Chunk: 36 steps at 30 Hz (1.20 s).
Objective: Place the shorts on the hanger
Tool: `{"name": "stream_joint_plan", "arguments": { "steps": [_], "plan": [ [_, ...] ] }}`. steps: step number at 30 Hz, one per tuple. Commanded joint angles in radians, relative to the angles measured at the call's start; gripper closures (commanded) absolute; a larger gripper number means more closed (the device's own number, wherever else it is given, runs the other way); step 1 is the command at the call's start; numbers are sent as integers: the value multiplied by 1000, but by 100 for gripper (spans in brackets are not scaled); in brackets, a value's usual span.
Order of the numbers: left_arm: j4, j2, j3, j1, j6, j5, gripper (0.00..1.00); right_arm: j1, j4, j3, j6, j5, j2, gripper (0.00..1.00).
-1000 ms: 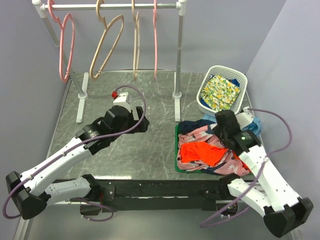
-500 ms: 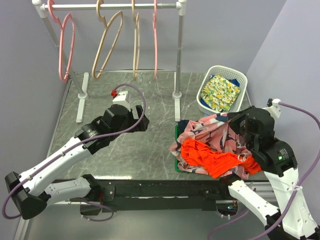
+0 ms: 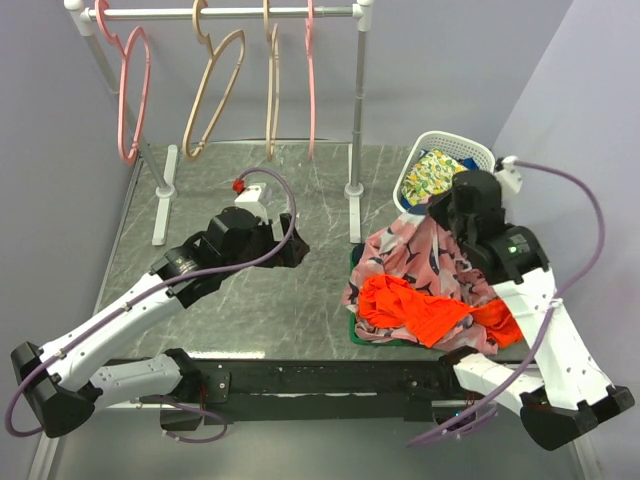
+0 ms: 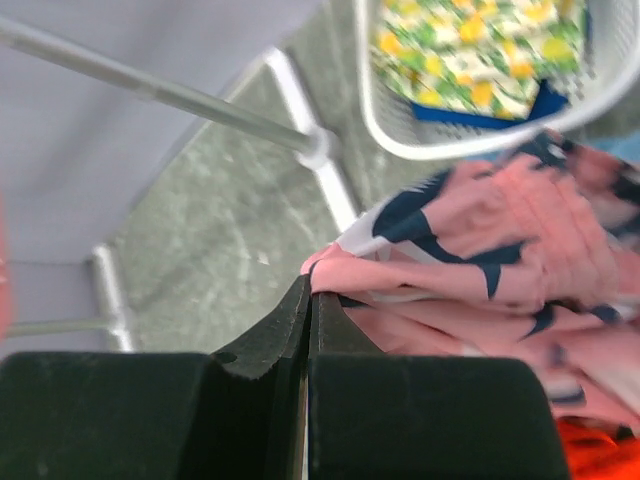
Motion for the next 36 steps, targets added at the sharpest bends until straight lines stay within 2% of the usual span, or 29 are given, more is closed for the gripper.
{"name": "stream_joint_plan", "arguments": {
  "steps": [1, 3, 5, 6, 7, 8, 10, 12, 13, 15, 18, 20, 21, 23, 24, 29, 36],
  "plan": [
    [166, 18, -7, -51, -11, 187, 2, -6, 98, -140, 42, 31, -61, 100],
    [226, 81, 4, -149, -54, 177, 1, -6, 72, -151, 43, 55, -59, 100],
    [254, 178, 33, -235, -74, 154, 4, -7, 48, -197, 48, 60, -82, 89],
    [267, 216, 75, -309, -80, 106, 5, -6, 45, -226, 56, 66, -99, 87],
    [277, 257, 97, -337, -83, 68, 10, -6, 31, -289, 75, 71, -143, 82],
    [280, 341, 119, -357, -98, 52, 12, -7, 29, -323, 83, 69, -171, 78],
    [303, 424, 172, -395, -115, 28, 17, -6, 29, -424, 108, 48, -244, 78],
    [309, 538, 235, -418, -143, -6, 16, -6, 25, -476, 123, 31, -281, 78],
    [321, 567, 255, -426, -146, -11, 11, -6, 19, -516, 134, 22, -303, 78],
    [333, 637, 306, -438, -152, -4, 11, -6, 6, -552, 143, 19, -315, 78],
    [288, 716, 369, -449, -175, -56, 16, -6, -15, -561, 149, 31, -329, 77],
    [275, 751, 380, -452, -186, -75, 35, -6, -18, -567, 154, 46, -340, 77],
    [284, 756, 380, -452, -186, -64, 42, -4, -17, -576, 157, 48, -344, 77],
    [281, 750, 389, -453, -183, -52, 82, -6, -21, -585, 169, 54, -351, 77],
    [269, 738, 393, -455, -189, -54, 99, -6, -23, -593, 174, 52, -352, 77],
    [243, 516, 396, -458, -118, -80, 99, -6, -14, -608, 198, 45, -352, 77],
    [125, 356, 493, -457, -49, -132, 99, -6, 28, -618, 221, -12, -325, 81]
  ]
}}
